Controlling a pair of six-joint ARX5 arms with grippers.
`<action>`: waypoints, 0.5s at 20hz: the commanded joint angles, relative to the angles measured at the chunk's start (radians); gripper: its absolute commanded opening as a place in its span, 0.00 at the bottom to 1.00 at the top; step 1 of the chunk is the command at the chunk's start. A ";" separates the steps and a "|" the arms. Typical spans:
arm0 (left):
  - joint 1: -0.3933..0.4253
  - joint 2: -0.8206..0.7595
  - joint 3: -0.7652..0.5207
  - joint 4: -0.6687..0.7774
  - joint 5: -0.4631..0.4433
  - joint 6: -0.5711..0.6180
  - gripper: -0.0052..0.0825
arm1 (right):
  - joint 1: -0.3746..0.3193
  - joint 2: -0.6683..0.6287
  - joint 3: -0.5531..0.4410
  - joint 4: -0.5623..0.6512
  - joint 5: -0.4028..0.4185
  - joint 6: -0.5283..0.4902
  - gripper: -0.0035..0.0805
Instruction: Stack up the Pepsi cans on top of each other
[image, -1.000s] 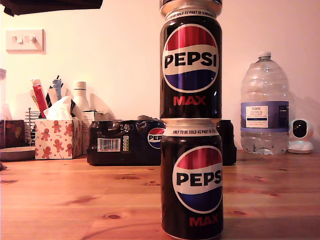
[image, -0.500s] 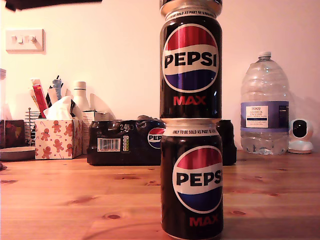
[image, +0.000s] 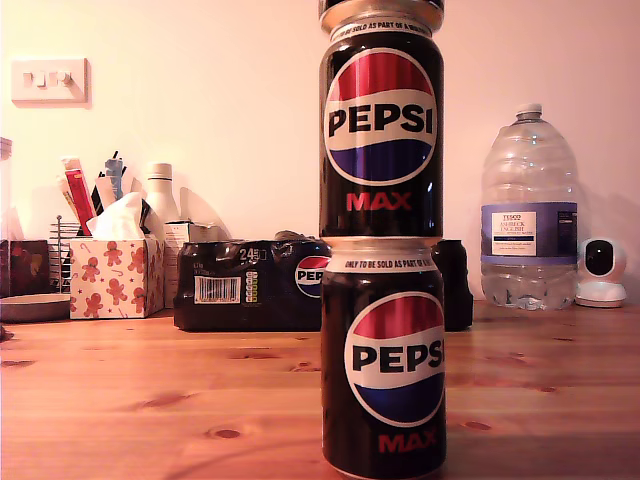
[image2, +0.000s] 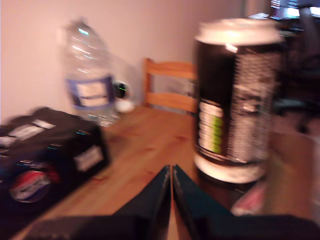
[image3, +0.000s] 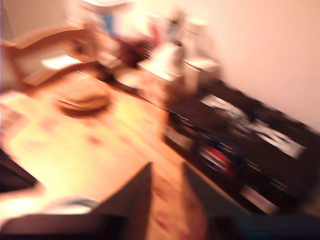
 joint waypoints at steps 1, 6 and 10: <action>0.029 0.004 -0.011 0.023 -0.005 0.004 0.04 | -0.048 -0.004 0.005 0.006 0.002 -0.002 0.03; 0.127 0.004 -0.011 0.032 -0.004 0.003 0.04 | -0.192 -0.026 -0.001 0.032 -0.043 -0.002 0.03; 0.184 0.004 -0.011 0.034 -0.001 -0.003 0.04 | -0.318 -0.063 -0.058 0.069 -0.084 -0.001 0.03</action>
